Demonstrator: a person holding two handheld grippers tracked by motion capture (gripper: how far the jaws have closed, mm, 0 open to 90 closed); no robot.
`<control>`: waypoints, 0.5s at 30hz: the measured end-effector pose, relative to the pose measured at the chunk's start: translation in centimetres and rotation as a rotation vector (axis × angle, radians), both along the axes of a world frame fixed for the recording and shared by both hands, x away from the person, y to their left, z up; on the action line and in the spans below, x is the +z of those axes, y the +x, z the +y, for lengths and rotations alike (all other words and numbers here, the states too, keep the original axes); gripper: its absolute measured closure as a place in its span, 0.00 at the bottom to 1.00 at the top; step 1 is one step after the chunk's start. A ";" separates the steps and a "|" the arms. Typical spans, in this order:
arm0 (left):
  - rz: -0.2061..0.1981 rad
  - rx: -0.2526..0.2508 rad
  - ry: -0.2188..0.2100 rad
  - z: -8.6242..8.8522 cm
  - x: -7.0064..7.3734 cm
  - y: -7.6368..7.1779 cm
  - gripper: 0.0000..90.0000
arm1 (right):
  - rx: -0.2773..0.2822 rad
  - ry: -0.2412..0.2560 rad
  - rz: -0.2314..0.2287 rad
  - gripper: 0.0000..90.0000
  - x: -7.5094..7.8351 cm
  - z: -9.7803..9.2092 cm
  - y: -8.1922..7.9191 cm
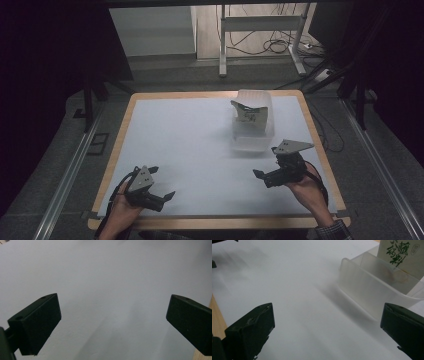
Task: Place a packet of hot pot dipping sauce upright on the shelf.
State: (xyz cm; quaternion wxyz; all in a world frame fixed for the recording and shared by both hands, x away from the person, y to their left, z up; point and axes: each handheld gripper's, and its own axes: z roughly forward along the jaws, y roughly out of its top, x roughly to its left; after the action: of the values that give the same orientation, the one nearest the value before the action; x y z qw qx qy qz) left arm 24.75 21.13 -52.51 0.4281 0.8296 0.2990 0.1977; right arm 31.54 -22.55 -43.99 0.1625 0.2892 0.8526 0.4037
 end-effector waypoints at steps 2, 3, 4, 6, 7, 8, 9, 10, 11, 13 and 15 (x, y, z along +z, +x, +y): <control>-0.001 0.001 0.000 0.0 0.0 0.0 0.00 | 0.001 0.003 0.000 0.00 -0.2 -0.1 -0.3; -0.002 0.001 -0.001 0.0 0.0 0.0 0.00 | -0.001 0.003 0.001 0.00 -0.3 -0.2 -0.4; -0.002 0.002 -0.001 0.0 0.0 0.0 0.00 | -0.002 0.004 -0.002 0.00 -0.4 -0.3 -0.6; -0.004 0.003 -0.001 0.0 0.0 0.0 0.00 | -0.003 0.011 0.002 0.00 -0.5 -0.5 -0.9; -0.004 0.003 -0.001 0.0 0.0 0.0 0.00 | -0.005 0.008 -0.001 0.00 -0.5 -0.6 -1.0; -0.004 0.003 -0.001 0.0 0.0 0.0 0.00 | -0.008 0.007 -0.005 0.00 -0.5 -0.7 -1.2; -0.004 0.004 0.000 0.0 0.0 0.0 0.00 | -0.010 0.004 -0.006 0.00 -0.5 -0.7 -1.3; -0.004 0.003 0.002 0.0 0.0 0.0 0.00 | -0.011 0.003 -0.008 0.00 -0.5 -0.8 -1.5; -0.003 0.003 0.002 0.0 0.0 0.0 0.00 | -0.015 0.003 -0.012 0.00 -0.5 -0.9 -1.6; -0.004 0.004 0.004 0.0 0.0 0.0 0.00 | -0.020 0.001 -0.017 0.00 -0.5 -1.1 -2.0; -0.005 0.004 0.003 0.0 0.0 0.0 0.00 | -0.022 -0.001 -0.023 0.00 -0.4 -1.2 -2.3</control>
State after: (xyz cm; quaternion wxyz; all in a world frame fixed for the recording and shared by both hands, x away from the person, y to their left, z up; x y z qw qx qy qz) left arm 24.72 21.11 -52.47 0.4270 0.8292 0.2993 0.2011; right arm 29.27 -23.80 -44.43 0.1769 0.2940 0.8475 0.4049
